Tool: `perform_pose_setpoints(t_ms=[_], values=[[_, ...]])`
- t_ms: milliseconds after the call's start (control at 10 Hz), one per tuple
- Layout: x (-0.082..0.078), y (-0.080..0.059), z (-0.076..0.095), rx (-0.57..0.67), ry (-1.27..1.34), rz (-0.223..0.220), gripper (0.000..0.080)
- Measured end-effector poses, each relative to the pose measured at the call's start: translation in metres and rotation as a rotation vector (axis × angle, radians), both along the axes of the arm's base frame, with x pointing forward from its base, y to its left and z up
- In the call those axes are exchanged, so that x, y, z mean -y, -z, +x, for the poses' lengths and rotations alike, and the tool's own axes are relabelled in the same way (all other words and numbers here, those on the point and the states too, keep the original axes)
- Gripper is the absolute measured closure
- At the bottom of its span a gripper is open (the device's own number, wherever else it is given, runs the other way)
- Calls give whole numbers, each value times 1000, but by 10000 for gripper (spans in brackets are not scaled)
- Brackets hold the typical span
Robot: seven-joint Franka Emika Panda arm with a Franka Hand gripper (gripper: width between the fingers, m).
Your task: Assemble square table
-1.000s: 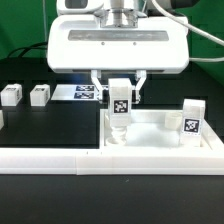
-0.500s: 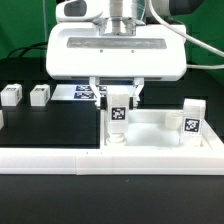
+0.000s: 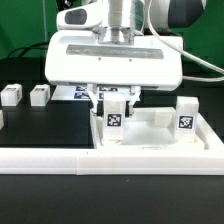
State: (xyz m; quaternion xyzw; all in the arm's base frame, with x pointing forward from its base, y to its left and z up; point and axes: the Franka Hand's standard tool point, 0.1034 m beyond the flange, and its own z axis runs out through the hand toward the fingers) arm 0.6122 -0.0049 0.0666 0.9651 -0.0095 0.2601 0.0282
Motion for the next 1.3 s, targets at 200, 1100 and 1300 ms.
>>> perform_pose_setpoints(t_ms=[200, 1100, 1300], values=[[0, 0, 0, 0, 0, 0, 511], [0, 0, 0, 0, 0, 0, 151], [-5, -2, 1, -55, 20, 44, 151]])
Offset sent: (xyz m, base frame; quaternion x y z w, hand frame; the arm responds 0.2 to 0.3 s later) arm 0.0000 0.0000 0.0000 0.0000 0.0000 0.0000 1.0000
